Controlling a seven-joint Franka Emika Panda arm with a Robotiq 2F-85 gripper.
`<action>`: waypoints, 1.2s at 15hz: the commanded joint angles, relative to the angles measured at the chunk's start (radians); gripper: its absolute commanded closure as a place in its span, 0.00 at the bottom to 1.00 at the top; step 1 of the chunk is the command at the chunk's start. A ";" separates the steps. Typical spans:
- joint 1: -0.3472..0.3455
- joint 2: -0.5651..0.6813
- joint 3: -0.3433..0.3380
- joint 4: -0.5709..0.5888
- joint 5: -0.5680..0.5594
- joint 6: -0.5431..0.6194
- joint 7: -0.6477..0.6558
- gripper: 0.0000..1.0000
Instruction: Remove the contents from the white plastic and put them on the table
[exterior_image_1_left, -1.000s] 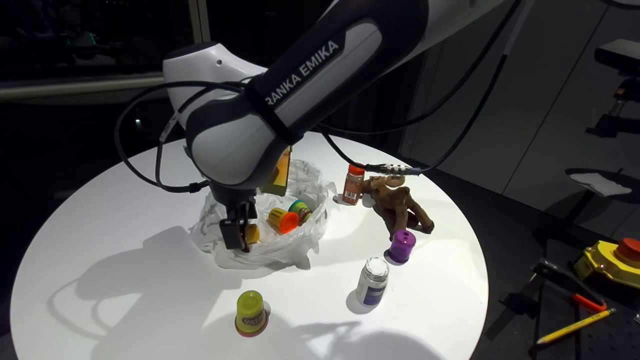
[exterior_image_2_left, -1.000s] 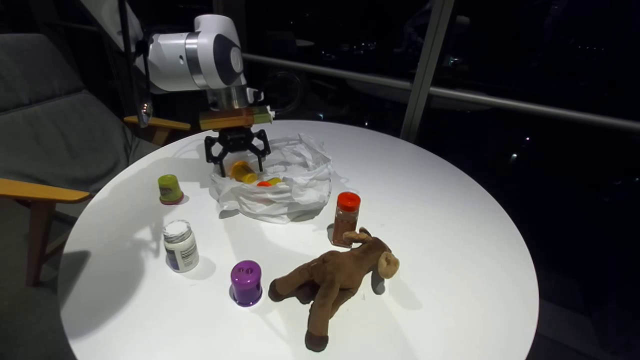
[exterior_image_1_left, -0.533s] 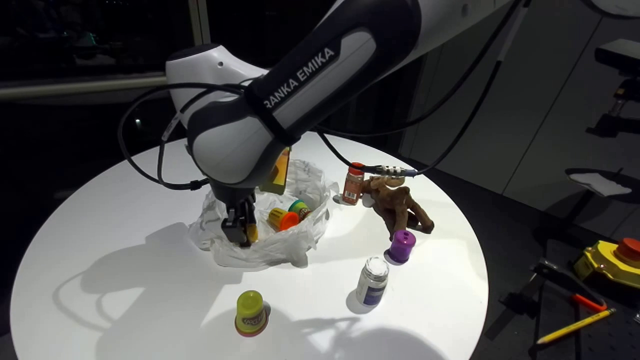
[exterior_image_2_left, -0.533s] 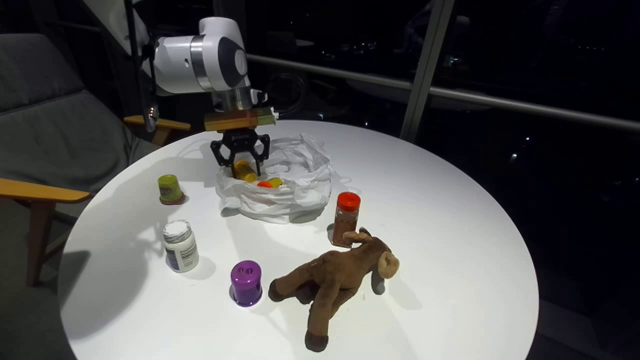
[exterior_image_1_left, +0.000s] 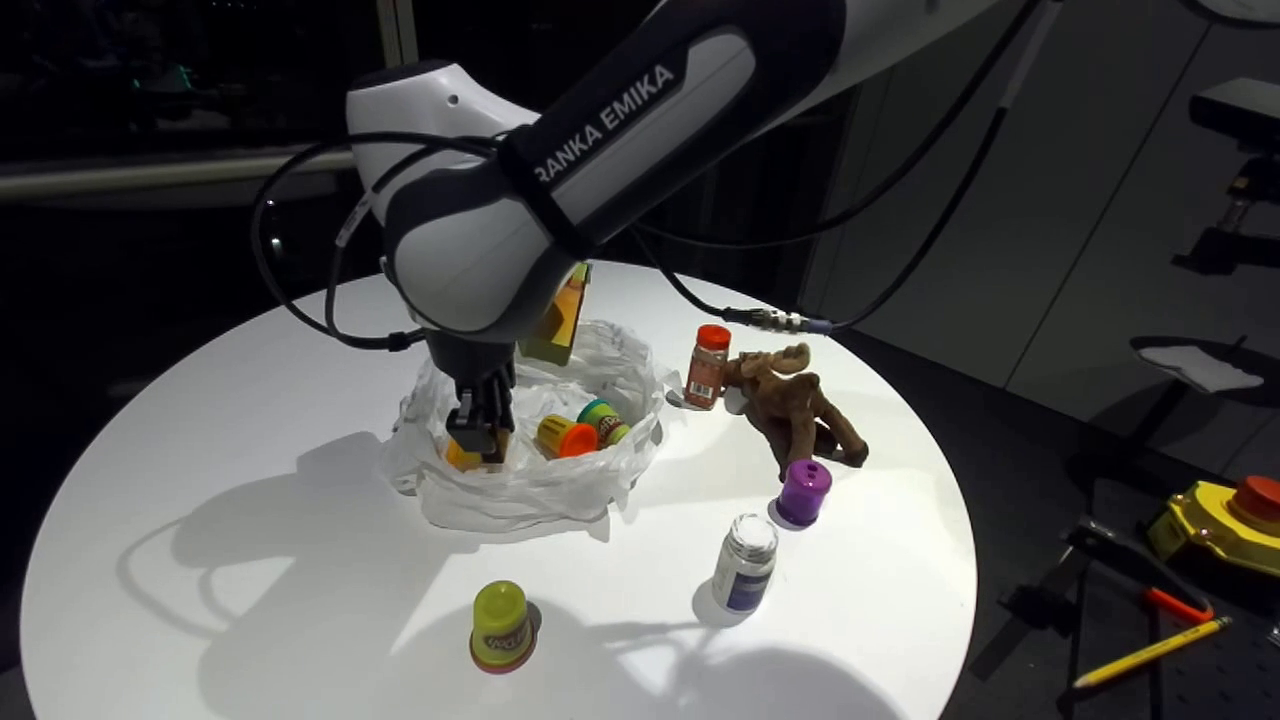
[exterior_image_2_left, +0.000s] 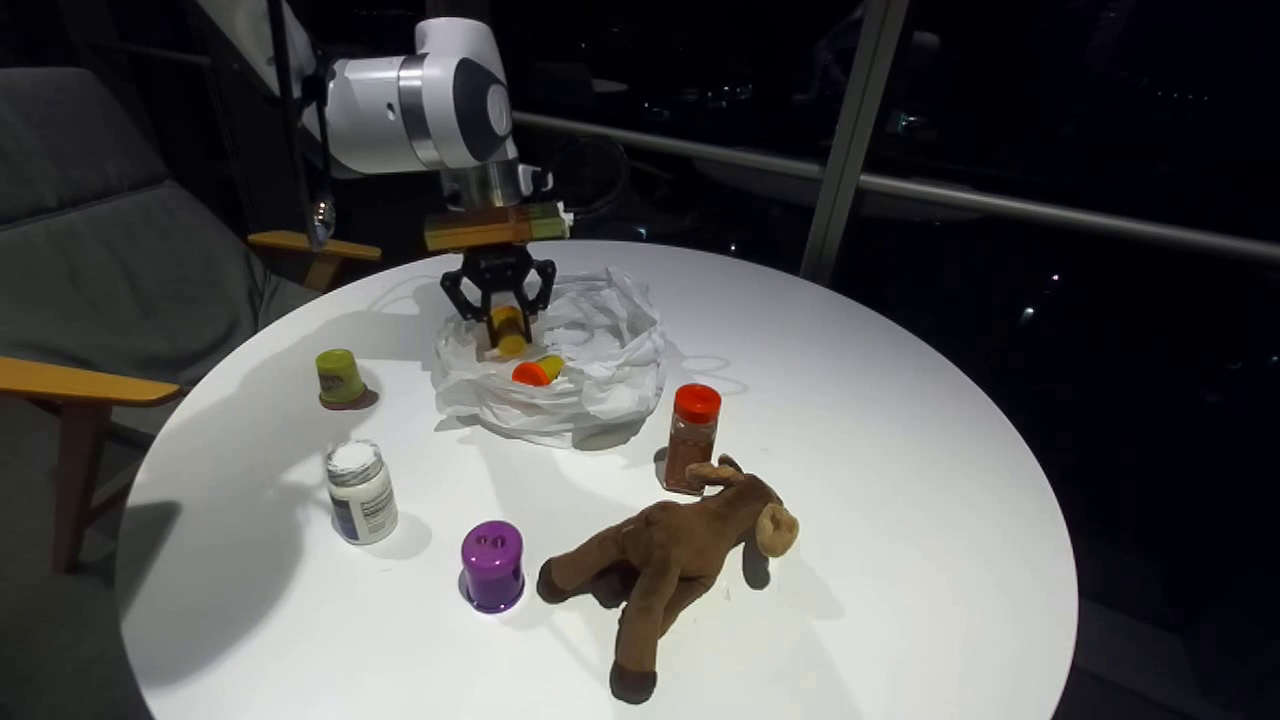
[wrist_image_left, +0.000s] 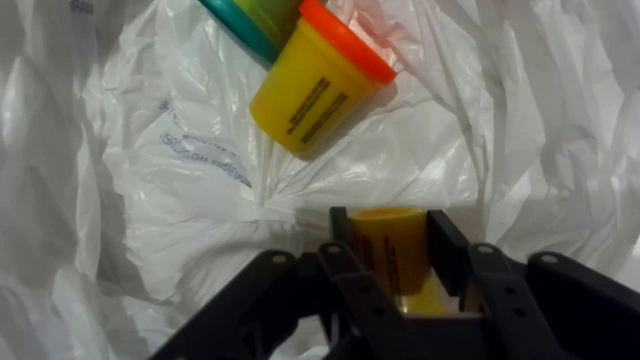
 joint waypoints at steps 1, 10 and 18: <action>0.001 -0.075 -0.023 -0.040 0.010 -0.017 0.075 0.82; 0.096 -0.382 -0.097 -0.364 -0.061 -0.077 0.369 0.82; 0.156 -0.608 -0.012 -0.715 -0.103 -0.041 0.567 0.82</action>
